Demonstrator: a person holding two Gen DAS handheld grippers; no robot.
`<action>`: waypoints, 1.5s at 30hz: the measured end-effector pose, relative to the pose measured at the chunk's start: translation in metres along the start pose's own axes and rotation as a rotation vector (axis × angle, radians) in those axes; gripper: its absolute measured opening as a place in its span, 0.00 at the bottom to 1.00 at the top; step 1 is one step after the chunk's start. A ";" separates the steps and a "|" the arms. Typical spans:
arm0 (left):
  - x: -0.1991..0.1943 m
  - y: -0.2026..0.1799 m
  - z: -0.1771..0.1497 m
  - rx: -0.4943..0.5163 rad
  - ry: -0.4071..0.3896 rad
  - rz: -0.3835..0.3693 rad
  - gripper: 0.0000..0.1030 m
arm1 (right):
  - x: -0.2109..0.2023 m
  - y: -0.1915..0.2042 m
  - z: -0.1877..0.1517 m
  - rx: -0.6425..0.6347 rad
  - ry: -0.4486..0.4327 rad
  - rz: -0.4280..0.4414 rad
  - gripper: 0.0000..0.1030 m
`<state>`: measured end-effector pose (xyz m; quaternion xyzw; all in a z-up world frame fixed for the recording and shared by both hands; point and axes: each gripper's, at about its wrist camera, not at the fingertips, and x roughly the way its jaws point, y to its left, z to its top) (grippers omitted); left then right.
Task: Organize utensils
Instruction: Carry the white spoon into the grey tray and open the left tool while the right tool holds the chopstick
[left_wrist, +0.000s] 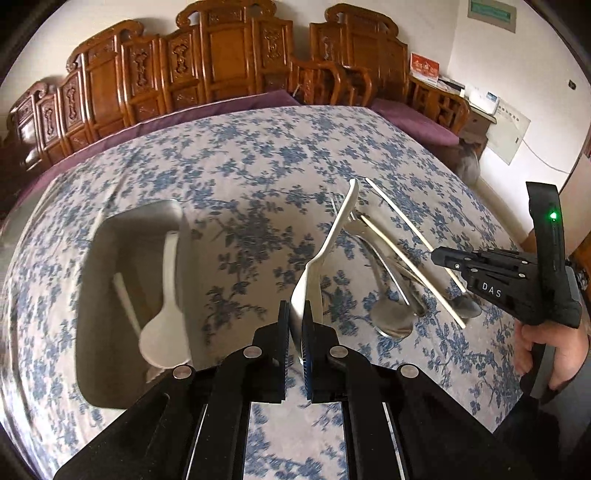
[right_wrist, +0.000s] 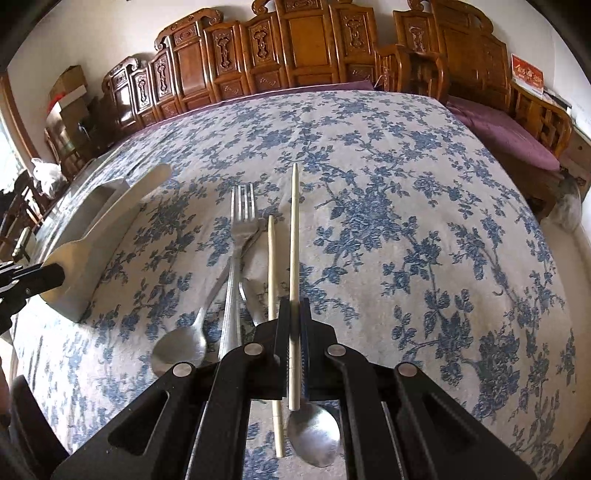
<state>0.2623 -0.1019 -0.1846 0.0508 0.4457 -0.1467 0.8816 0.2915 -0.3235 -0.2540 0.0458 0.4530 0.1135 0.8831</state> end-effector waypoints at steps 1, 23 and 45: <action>-0.004 0.003 -0.002 -0.003 -0.005 0.001 0.05 | -0.001 0.001 0.000 0.009 0.000 0.021 0.06; -0.055 0.095 -0.027 -0.109 -0.058 0.115 0.05 | -0.014 0.067 0.000 -0.148 -0.012 0.058 0.06; -0.004 0.146 -0.022 -0.179 0.062 0.196 0.05 | -0.011 0.163 0.010 -0.240 -0.008 0.165 0.06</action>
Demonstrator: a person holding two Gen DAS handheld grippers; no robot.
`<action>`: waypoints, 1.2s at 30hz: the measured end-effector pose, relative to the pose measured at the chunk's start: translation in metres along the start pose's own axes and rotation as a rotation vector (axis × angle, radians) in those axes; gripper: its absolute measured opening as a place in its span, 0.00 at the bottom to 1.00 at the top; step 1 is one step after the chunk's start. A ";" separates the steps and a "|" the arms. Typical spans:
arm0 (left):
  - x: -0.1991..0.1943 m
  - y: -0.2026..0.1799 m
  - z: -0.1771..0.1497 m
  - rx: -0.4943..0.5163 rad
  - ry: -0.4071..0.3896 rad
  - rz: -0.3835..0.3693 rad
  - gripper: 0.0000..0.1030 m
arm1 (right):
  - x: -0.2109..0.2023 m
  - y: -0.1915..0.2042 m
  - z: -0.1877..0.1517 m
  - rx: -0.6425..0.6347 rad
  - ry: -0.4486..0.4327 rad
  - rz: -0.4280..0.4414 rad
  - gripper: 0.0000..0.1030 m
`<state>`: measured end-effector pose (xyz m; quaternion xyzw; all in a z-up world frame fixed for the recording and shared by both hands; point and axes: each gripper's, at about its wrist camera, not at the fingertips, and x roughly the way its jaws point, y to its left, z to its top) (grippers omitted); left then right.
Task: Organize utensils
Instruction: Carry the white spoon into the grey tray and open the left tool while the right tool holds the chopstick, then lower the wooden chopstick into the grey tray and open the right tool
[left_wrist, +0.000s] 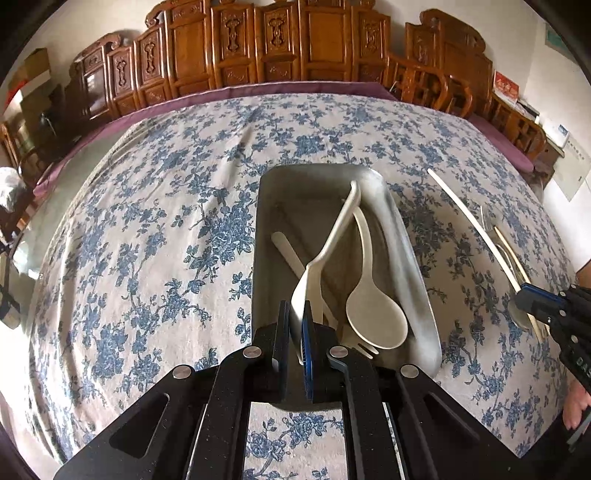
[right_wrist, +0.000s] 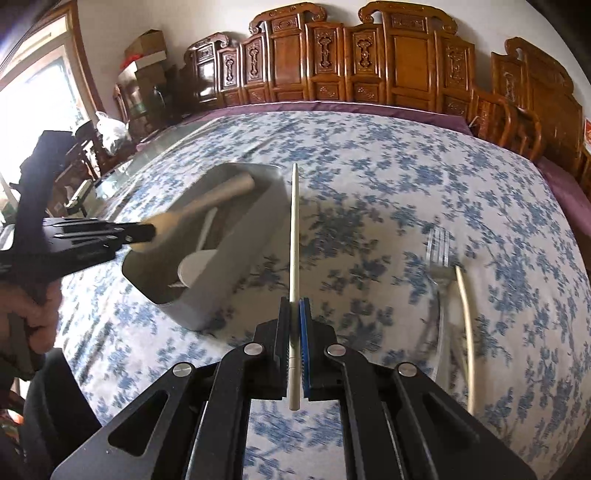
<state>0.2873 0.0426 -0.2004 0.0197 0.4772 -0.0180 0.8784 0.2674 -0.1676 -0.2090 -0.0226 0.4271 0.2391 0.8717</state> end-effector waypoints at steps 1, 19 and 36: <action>-0.001 0.000 0.001 0.003 -0.002 0.001 0.05 | 0.000 0.003 0.002 0.001 -0.002 0.007 0.06; -0.059 0.029 -0.023 0.033 -0.103 -0.028 0.38 | 0.005 0.054 0.016 -0.009 0.014 0.040 0.06; -0.070 0.086 -0.039 -0.052 -0.171 0.003 0.81 | 0.047 0.084 0.046 0.024 0.065 0.054 0.06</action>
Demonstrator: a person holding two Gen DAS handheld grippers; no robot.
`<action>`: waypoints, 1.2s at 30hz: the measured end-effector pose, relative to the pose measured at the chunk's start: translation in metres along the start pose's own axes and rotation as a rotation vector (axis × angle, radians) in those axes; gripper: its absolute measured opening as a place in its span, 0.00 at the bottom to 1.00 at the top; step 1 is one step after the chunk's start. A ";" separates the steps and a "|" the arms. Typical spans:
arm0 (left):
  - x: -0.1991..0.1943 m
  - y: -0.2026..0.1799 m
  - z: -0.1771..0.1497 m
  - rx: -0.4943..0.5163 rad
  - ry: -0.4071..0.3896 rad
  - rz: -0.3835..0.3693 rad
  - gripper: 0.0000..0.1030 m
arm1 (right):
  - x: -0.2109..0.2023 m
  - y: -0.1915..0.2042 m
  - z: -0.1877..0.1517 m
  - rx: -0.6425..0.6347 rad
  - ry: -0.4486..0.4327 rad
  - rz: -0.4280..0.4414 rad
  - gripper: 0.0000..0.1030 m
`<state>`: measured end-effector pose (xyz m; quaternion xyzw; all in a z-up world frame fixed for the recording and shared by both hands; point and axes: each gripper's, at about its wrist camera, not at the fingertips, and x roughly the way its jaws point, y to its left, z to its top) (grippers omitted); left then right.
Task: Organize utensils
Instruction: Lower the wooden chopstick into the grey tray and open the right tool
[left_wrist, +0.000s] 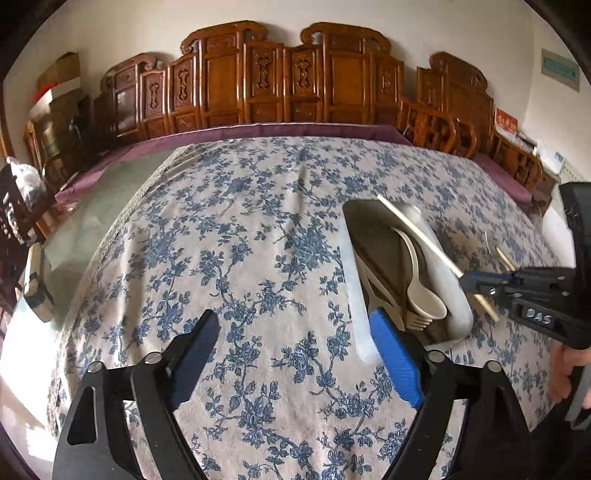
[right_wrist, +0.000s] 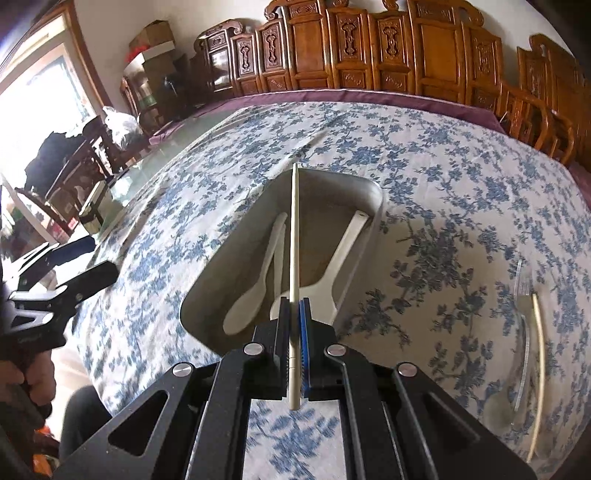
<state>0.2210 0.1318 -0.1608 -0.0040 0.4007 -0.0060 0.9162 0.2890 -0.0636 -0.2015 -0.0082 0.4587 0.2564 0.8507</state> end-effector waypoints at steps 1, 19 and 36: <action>0.001 0.002 0.000 -0.008 0.001 -0.001 0.82 | 0.004 0.001 0.002 0.005 0.004 -0.001 0.06; 0.004 0.009 -0.005 -0.036 0.019 -0.009 0.84 | 0.045 -0.001 0.006 0.091 0.068 0.008 0.06; -0.022 -0.041 0.002 0.024 -0.026 -0.065 0.84 | -0.033 -0.009 -0.012 -0.034 -0.031 0.008 0.09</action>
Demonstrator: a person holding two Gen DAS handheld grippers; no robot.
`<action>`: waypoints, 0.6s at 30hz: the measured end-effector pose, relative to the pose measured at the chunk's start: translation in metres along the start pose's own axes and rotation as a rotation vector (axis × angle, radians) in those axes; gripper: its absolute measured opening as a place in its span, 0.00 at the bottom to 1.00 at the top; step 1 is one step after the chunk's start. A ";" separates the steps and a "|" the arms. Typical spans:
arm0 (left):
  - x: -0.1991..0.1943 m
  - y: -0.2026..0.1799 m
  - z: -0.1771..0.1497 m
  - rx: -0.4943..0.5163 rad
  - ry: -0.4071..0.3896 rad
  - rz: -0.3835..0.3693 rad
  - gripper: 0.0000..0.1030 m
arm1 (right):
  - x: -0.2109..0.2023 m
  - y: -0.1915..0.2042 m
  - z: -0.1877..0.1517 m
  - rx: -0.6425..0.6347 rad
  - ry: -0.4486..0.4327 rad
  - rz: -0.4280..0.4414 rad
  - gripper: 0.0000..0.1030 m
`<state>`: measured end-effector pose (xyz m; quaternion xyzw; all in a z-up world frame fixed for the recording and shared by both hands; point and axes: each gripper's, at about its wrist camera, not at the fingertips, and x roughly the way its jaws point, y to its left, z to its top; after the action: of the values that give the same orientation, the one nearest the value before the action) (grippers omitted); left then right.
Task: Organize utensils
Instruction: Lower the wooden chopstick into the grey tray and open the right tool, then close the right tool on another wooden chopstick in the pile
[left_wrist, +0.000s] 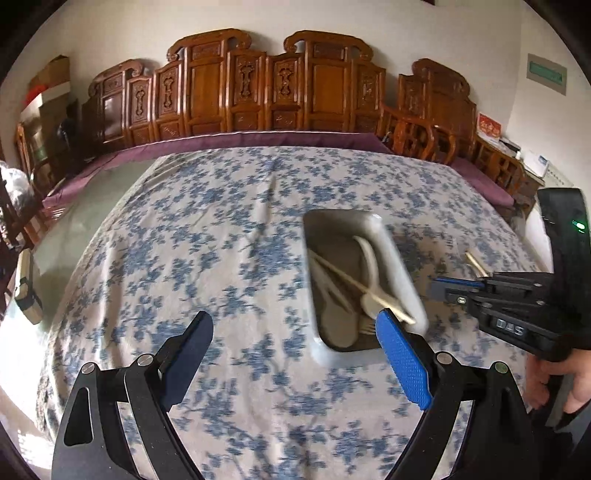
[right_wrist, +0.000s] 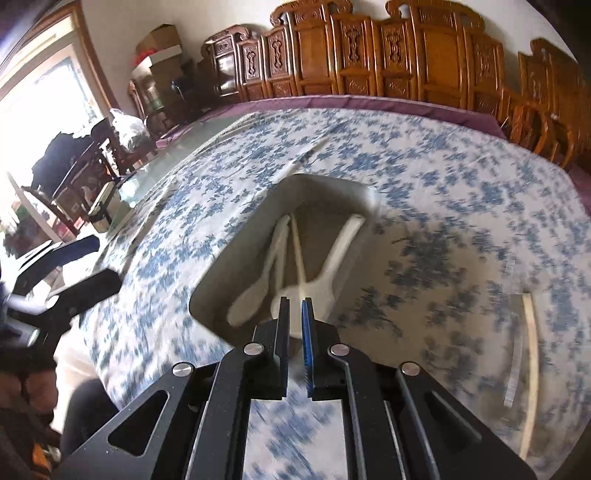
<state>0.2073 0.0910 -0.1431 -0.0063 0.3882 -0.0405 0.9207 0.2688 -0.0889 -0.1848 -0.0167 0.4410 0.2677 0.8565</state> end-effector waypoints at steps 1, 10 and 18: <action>0.000 -0.007 0.000 0.007 0.002 -0.009 0.84 | -0.011 -0.006 -0.005 -0.009 -0.006 -0.012 0.09; 0.006 -0.077 -0.002 0.070 0.028 -0.082 0.84 | -0.079 -0.094 -0.054 0.019 -0.007 -0.144 0.22; 0.013 -0.128 -0.007 0.125 0.051 -0.129 0.84 | -0.073 -0.183 -0.099 0.110 0.075 -0.261 0.22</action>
<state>0.2027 -0.0375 -0.1522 0.0271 0.4072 -0.1237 0.9045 0.2470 -0.3044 -0.2274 -0.0369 0.4806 0.1287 0.8667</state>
